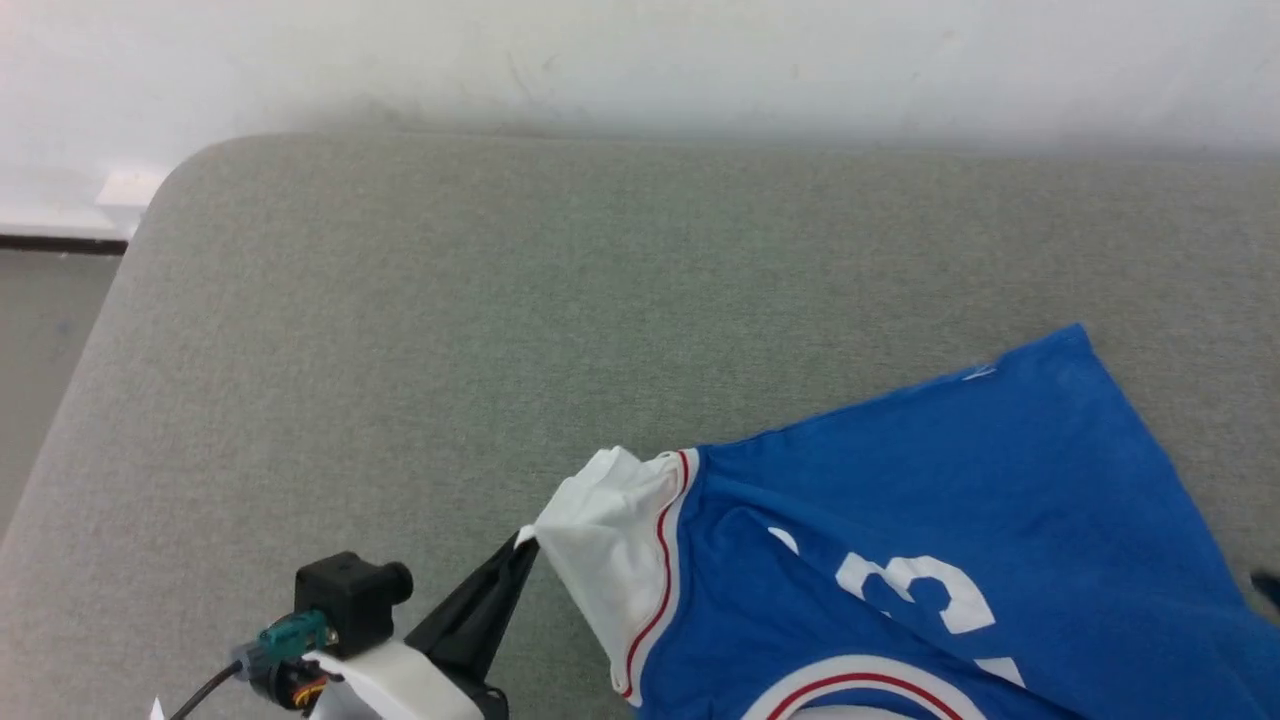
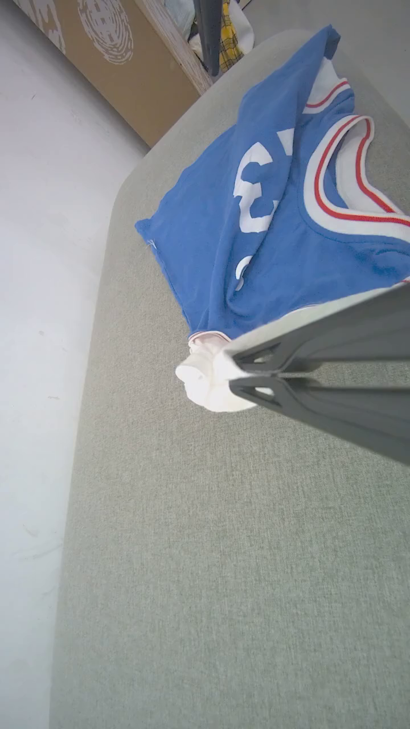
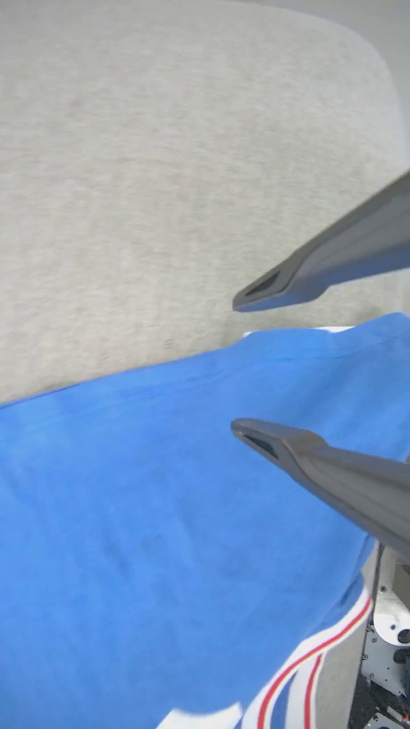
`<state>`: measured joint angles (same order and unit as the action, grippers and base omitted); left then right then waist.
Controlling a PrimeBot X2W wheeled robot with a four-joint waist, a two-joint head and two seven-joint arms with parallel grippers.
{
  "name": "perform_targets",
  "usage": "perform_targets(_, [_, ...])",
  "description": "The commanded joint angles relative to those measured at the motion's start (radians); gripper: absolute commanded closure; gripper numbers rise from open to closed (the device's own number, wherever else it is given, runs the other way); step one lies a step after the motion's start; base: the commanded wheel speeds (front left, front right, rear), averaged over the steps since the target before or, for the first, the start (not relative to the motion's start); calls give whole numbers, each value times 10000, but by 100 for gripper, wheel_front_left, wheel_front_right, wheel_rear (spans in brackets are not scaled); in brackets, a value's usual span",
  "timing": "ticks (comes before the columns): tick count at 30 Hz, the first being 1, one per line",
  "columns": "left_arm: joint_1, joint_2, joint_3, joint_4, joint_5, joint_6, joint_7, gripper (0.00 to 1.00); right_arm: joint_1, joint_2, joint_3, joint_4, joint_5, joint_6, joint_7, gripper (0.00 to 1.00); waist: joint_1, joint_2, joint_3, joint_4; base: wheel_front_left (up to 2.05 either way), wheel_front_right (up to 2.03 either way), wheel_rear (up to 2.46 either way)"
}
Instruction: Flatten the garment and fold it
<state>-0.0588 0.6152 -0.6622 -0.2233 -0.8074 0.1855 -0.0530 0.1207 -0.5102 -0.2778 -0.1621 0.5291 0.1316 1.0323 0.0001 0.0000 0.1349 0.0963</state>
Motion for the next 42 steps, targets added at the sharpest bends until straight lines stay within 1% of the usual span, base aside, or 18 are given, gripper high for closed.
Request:
perform_targets(1, [-276,-72,-60,-156,168,8,-11,100,-791,-198,338,-86,89,-9,-218,0,-1,0,406,402,0,0,0])
perform_targets(4, [-560,-208,-192,-342,355,-16,47,100,-2076,-406,983,232,76,-9,-635,0,-1,0,814,774,0,0,0])
perform_targets(9, [-1047,-504,-477,-543,648,-106,173,100,-3898,-795,2171,1437,-152,-9,-1003,0,-1,0,1504,1428,0,0,0])
perform_targets(15, [-1393,-853,-722,-453,786,-197,219,100,-5525,-993,2731,3276,-581,-9,-1055,0,-1,0,2116,2072,0,0,0])
perform_targets(18, [-1534,-1041,-826,-372,839,-263,164,100,-5991,-1167,2939,4063,-842,-9,-1075,0,-1,0,2351,2332,0,0,0])
perform_targets(19, [-1534,-1041,-826,-372,839,-263,164,100,-5991,-1167,2939,4063,-842,-9,-1075,0,-1,0,2351,2332,0,0,0])
perform_targets(22, [-1644,-1202,-922,-283,865,-328,127,100,-6181,-1384,3288,4714,-1040,-9,-1081,0,-1,0,2495,2536,0,0,0])
perform_targets(28, [-1734,-1371,-1022,-104,883,-389,43,100,-6068,-1453,3858,5609,-844,-9,-1012,0,-1,0,2648,2667,0,0,0])
perform_targets(29, [-1744,-1381,-1023,-86,882,-391,31,100,-6033,-1424,3935,5747,-728,-9,-865,22,-1,0,2661,2660,0,0,0])
perform_targets(30, [-1750,-1383,-1017,-68,877,-394,17,100,-6013,-1428,4057,5841,-605,-9,-723,100,-1,0,2670,2647,0,0,0])
perform_targets(32, [-1788,-1351,-987,-3,855,-418,15,100,-6010,-1467,4264,5921,-446,-9,-604,100,-1,0,2626,2609,0,0,0])
perform_targets(34, [-1850,-1259,-905,60,871,-416,1,100,-6112,-1503,4338,5906,-414,-9,-884,100,-1,0,2506,2522,0,0,0])
perform_targets(39, [-1921,-935,-633,41,813,-387,7,100,-6556,-1380,4342,5952,-350,-9,-2107,100,-1,0,1841,2069,0,0,0])
perform_targets(42, [-1994,-696,-367,-57,749,-289,50,100,-6858,-1268,4236,5823,-135,-9,-3023,100,-1,0,1283,1708,0,0,0])
